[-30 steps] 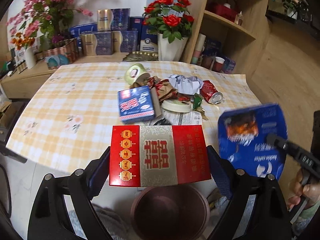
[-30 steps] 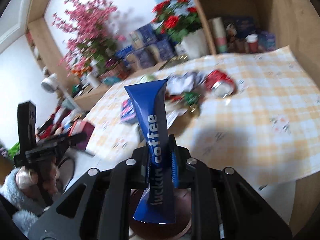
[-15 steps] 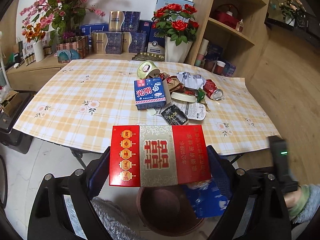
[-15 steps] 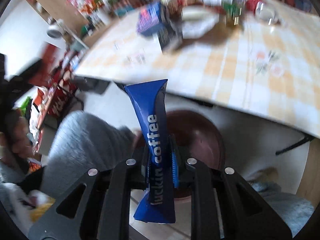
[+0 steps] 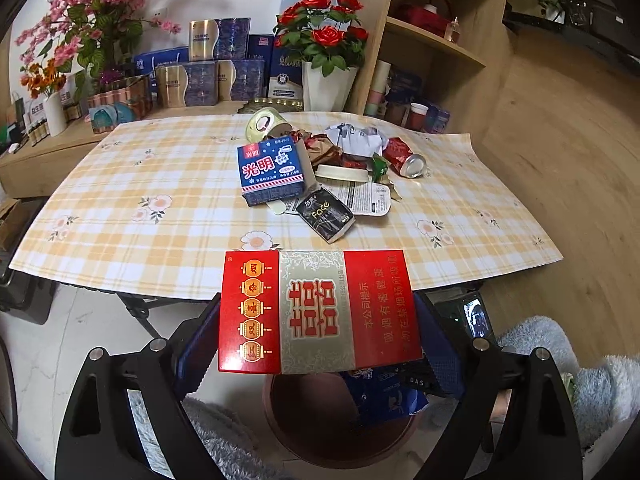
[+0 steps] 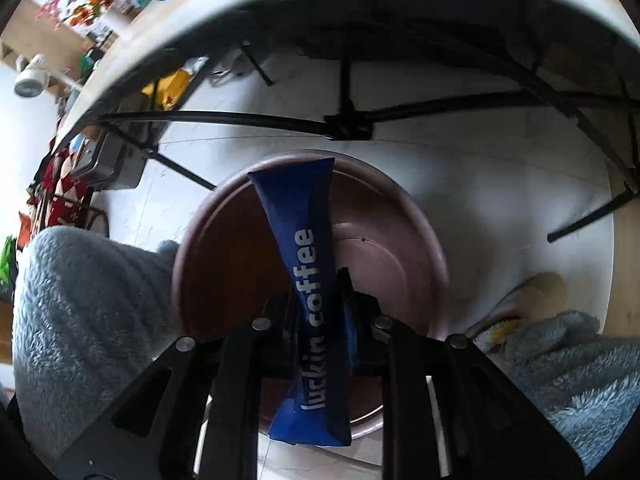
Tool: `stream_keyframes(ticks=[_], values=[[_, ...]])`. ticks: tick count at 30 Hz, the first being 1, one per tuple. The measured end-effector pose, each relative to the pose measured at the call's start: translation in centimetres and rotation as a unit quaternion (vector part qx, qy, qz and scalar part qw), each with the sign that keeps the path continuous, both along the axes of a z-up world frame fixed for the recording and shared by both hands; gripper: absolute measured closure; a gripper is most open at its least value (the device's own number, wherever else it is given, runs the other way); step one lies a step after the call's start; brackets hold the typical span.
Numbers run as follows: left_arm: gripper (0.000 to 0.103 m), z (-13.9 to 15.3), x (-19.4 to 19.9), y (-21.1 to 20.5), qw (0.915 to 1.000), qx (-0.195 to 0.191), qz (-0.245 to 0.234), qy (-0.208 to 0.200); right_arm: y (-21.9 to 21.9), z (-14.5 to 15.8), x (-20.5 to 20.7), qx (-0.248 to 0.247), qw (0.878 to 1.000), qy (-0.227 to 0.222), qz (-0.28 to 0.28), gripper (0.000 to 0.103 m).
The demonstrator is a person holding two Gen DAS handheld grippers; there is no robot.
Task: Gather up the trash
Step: 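Carry the coffee bag and cigarette box down over the brown bin with both grippers, then open both grippers to drop the bag and box into the bin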
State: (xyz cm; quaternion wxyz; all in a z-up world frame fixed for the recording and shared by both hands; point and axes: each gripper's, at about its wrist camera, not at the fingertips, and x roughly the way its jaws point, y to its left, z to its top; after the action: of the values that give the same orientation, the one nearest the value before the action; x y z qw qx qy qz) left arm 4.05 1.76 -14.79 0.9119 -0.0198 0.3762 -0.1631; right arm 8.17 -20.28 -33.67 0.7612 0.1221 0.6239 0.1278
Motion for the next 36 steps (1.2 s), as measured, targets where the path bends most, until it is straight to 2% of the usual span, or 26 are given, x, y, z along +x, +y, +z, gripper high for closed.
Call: stream_keyframes(ticks=[5,14,20,24,26,27,29,31,36], values=[[0.015,-1.0,0.2,-0.2,1.0000,-0.005,-0.006,0.004,-1.4,-1.1,0.2,-0.026,1.000,0.001,-0.015,0.083],[0.015,-3.0,0.3,-1.0,0.9998,0.016,-0.012,-0.008,-2.8,-1.4,0.3,-0.019,0.999,0.001,-0.035,0.083],[0.015,-4.7,0.3,-1.0,0.9998,0.015,-0.011,0.000,-3.2,-1.3,0.1,-0.021,0.999,-0.006,-0.045,0.078],[0.015,-5.6,0.2,-1.1,0.9997,0.020,-0.012,0.006,-3.5,-0.8,0.1,-0.021,0.998,-0.016,-0.055,0.071],[0.015,-5.9,0.3,-1.1,0.9997,0.019,-0.011,0.011,-3.9,-0.2,-0.1,-0.021,0.998,-0.024,-0.060,0.065],[0.015,-6.0,0.3,-1.0,0.9997,0.018,-0.011,0.012,-3.9,0.2,-0.2,-0.021,0.997,-0.029,-0.062,0.058],[0.015,-6.3,0.5,-0.8,0.9997,0.015,-0.007,0.019,-4.0,1.0,-0.5,-0.022,0.997,-0.038,-0.063,0.053],[0.015,-6.4,0.7,-0.5,0.9996,0.010,0.002,0.025,-4.1,2.3,-0.9,-0.024,0.996,-0.053,-0.063,0.042],[0.015,-6.3,0.9,0.4,0.9994,-0.007,0.015,0.030,-4.1,7.0,-2.4,-0.040,0.988,-0.133,-0.063,0.017]])
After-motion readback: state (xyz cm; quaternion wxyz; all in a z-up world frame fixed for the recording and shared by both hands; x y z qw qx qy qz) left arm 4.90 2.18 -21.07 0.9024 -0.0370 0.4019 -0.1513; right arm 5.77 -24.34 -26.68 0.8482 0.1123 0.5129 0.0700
